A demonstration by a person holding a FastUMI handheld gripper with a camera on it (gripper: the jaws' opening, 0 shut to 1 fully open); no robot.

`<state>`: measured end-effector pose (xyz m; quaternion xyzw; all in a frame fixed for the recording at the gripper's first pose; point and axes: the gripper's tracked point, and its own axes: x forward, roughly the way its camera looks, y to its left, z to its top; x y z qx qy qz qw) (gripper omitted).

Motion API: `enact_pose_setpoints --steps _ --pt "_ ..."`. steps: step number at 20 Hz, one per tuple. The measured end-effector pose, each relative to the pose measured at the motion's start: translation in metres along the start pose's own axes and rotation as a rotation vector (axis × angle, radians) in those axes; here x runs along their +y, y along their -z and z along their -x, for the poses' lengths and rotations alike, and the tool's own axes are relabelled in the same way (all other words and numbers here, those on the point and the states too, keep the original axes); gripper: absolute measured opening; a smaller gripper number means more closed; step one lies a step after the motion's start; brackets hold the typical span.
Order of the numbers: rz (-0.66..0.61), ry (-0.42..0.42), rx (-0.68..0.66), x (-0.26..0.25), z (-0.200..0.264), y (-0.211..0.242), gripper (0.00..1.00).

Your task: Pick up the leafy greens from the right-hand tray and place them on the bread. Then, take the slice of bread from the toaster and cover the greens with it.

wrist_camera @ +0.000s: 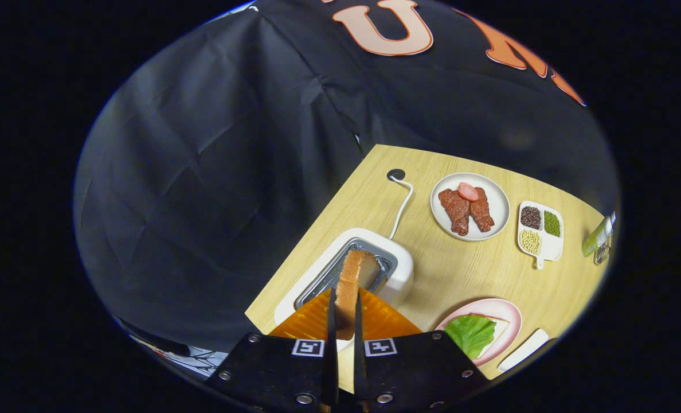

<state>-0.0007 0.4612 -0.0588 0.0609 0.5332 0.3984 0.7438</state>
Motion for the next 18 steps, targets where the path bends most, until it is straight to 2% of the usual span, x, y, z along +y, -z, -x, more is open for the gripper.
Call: enact_pose_setpoints --steps 3,9,18 --pt "-0.023 -0.052 -0.03 0.001 0.018 0.001 0.11" --pt "-0.068 -0.09 -0.115 -0.029 0.052 0.01 0.11" --pt "-0.162 -0.104 -0.201 -0.088 0.083 0.041 0.11"
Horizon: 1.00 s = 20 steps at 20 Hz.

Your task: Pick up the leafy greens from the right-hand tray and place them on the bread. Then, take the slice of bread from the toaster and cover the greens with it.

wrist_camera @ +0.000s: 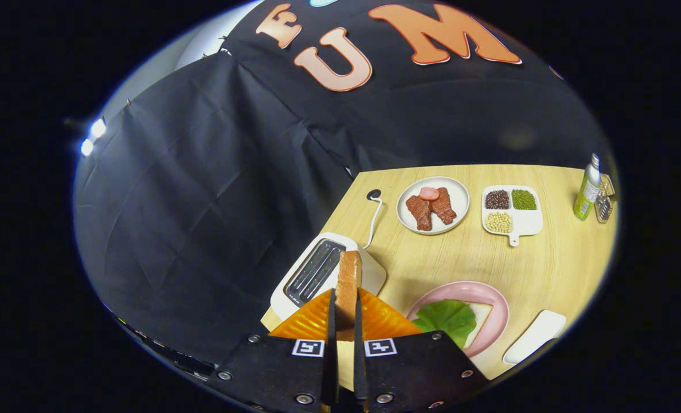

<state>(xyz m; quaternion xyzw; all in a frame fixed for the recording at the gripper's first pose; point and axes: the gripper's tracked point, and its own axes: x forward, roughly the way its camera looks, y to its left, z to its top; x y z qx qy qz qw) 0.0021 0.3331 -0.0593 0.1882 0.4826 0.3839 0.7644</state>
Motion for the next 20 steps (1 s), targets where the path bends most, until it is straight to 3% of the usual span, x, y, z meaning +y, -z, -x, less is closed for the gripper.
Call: enact_pose_setpoints --steps 20 --pt "-0.176 -0.061 -0.002 -0.107 -0.012 0.074 0.11"
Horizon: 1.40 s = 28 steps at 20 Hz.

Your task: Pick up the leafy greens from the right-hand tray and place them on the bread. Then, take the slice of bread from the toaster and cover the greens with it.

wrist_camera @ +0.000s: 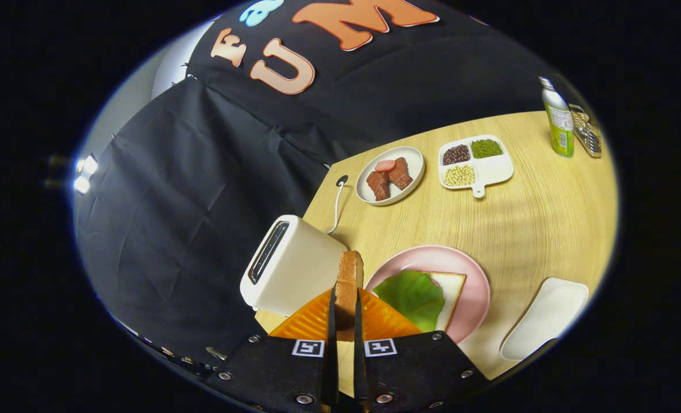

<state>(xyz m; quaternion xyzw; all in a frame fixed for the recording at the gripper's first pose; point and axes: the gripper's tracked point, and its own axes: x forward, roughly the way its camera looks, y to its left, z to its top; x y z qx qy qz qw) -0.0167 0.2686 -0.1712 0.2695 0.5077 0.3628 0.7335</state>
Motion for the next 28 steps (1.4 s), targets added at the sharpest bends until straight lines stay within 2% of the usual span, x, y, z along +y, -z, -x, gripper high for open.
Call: enact_pose_setpoints --steps 3,10,16,22,23,24,25,28 --pt "-0.022 0.002 0.019 -0.019 -0.009 0.014 0.11" --pt "-0.025 0.095 0.012 -0.066 -0.01 0.03 0.11" --pt "-0.009 0.147 0.011 -0.081 -0.008 0.039 0.14" --pt "0.027 0.222 -0.025 -0.092 0.002 0.036 0.34" --pt "0.044 0.227 -0.052 -0.087 0.007 0.03 0.43" --pt "0.055 0.229 -0.083 -0.083 0.013 0.024 0.46" --pt "0.067 0.234 -0.116 -0.083 0.018 0.018 0.57" --pt "0.146 0.297 -0.22 -0.083 0.035 -0.003 0.76"
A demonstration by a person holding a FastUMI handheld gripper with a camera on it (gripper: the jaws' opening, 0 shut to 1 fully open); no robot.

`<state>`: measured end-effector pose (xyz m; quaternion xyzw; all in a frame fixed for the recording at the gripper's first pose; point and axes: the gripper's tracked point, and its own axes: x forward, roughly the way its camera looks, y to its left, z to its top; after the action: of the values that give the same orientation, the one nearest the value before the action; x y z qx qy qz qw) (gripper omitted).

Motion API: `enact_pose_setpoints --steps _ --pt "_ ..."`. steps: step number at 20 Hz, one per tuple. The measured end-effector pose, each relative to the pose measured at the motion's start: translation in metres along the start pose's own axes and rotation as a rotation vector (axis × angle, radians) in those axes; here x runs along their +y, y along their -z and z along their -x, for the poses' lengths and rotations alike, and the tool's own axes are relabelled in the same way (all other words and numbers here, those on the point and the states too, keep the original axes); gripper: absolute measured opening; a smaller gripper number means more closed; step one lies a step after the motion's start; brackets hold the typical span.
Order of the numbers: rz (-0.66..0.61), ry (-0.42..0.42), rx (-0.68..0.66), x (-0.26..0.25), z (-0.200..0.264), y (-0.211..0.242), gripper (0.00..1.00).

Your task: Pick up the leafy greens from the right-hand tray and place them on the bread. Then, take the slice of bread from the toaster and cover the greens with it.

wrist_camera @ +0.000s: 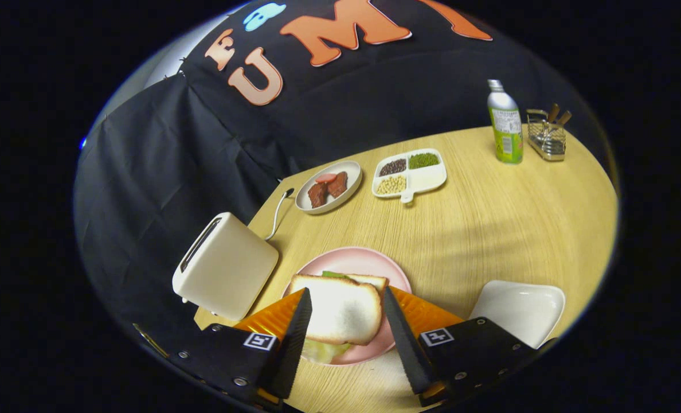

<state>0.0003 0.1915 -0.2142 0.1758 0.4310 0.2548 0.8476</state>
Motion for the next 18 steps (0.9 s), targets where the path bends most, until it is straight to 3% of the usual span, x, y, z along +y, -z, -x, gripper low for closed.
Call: enact_pose_setpoints --steps 1,4,7,13,18 --pt "0.033 0.03 -0.037 -0.004 0.005 -0.008 0.85" --pt "0.102 0.066 -0.127 -0.002 0.017 -0.028 0.94" --pt "0.157 0.09 -0.25 0.003 0.031 -0.052 0.95" --pt "0.347 0.214 -0.54 0.01 0.071 -0.105 0.98" --pt "0.355 0.252 -0.725 0.023 0.116 -0.137 0.99"
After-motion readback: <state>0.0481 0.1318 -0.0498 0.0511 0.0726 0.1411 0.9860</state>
